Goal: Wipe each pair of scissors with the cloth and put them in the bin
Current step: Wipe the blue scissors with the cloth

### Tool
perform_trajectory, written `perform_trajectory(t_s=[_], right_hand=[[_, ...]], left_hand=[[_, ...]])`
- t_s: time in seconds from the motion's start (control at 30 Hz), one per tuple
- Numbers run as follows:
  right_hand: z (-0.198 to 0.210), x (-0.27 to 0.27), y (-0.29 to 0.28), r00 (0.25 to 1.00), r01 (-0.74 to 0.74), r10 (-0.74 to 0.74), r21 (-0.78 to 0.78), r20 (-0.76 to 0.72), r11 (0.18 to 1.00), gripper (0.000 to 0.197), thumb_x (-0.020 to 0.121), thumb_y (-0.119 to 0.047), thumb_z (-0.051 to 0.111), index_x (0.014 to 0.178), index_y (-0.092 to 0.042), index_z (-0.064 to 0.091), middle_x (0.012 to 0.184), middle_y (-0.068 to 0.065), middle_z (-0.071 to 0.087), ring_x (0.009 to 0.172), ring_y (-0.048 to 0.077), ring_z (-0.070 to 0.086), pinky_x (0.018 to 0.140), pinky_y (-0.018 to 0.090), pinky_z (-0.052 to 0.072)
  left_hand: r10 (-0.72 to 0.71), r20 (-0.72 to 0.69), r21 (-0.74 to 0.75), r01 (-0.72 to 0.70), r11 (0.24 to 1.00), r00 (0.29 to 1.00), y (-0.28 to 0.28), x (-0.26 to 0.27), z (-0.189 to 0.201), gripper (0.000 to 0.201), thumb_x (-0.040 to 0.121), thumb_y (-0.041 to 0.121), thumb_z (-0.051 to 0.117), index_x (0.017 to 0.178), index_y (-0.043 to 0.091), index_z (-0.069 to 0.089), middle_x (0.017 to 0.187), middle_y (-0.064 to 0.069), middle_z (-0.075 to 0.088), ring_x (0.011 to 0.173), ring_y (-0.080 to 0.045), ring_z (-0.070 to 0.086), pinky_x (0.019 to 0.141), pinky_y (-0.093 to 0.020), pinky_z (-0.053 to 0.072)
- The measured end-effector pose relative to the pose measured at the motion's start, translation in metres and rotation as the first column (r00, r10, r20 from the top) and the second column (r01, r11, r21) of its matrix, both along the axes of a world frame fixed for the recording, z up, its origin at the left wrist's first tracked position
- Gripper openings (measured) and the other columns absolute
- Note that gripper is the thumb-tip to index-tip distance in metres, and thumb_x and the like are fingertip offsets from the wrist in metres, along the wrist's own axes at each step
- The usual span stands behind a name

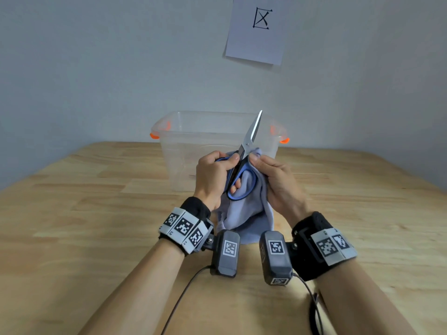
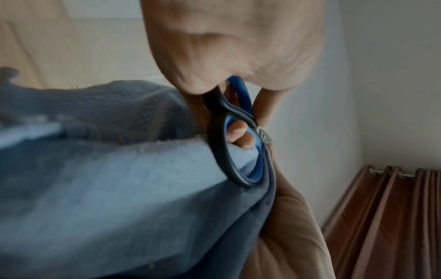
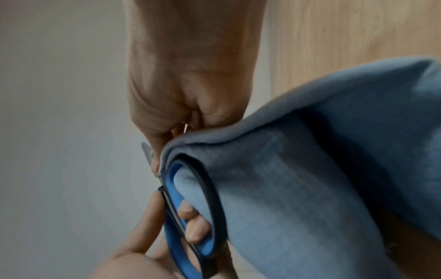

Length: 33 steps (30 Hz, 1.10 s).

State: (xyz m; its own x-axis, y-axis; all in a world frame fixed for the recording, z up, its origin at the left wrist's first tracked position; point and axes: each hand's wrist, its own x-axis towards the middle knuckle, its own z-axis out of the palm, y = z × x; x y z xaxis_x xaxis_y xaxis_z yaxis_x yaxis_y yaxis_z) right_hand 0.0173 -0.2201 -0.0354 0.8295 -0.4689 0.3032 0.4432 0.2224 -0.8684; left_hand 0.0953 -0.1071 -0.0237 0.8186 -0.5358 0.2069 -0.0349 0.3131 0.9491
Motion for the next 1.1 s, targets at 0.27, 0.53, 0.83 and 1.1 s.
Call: perform_trajectory(t_s=[0.27,0.53,0.83,1.1], right_hand=[[0.0,0.004,-0.006,0.977,0.2,-0.211,-0.256,-0.019,0.946,0.024,0.091,-0.011,0.068,0.078,0.009,0.07,0.078,0.022,0.067,0.072,0.027,0.061,0.072,0.04,0.052],[0.004,0.011,0.004,0.832,0.484,-0.553,-0.522,0.027,0.702,0.054,0.087,-0.016,0.073,0.048,-0.015,0.036,0.044,-0.009,0.028,0.049,0.01,0.025,0.049,0.025,0.024],[-0.009,0.021,0.007,0.76,0.579,-0.645,-0.531,0.078,0.619,0.051,0.095,-0.019,0.065,0.051,-0.007,0.042,0.048,-0.001,0.032,0.049,0.007,0.024,0.048,0.026,0.023],[-0.016,0.015,0.01,0.922,0.372,-0.386,-0.204,-0.03,0.905,0.045,0.094,-0.037,0.065,0.07,0.0,0.056,0.063,0.033,0.052,0.054,0.055,0.052,0.052,0.064,0.05]], left_hand=[[0.034,0.038,0.019,-0.035,0.999,0.999,-0.001,0.001,-0.004,0.025,0.096,0.009,0.062,0.074,0.003,0.051,0.049,-0.016,0.049,0.038,-0.025,0.046,0.038,-0.024,0.035],[0.103,0.207,0.087,-0.123,0.989,0.973,-0.001,0.001,-0.009,0.031,0.092,0.011,0.066,0.07,0.004,0.047,0.049,-0.011,0.049,0.037,-0.025,0.049,0.038,-0.025,0.037],[0.044,0.084,0.074,-0.051,0.996,0.996,-0.001,0.007,-0.012,0.033,0.093,0.009,0.065,0.067,0.006,0.045,0.053,-0.014,0.046,0.041,-0.027,0.046,0.039,-0.025,0.034],[0.02,0.021,0.049,-0.021,0.999,1.0,-0.003,0.004,-0.013,0.026,0.095,0.009,0.063,0.074,0.004,0.049,0.048,-0.013,0.048,0.039,-0.024,0.046,0.038,-0.024,0.034]])
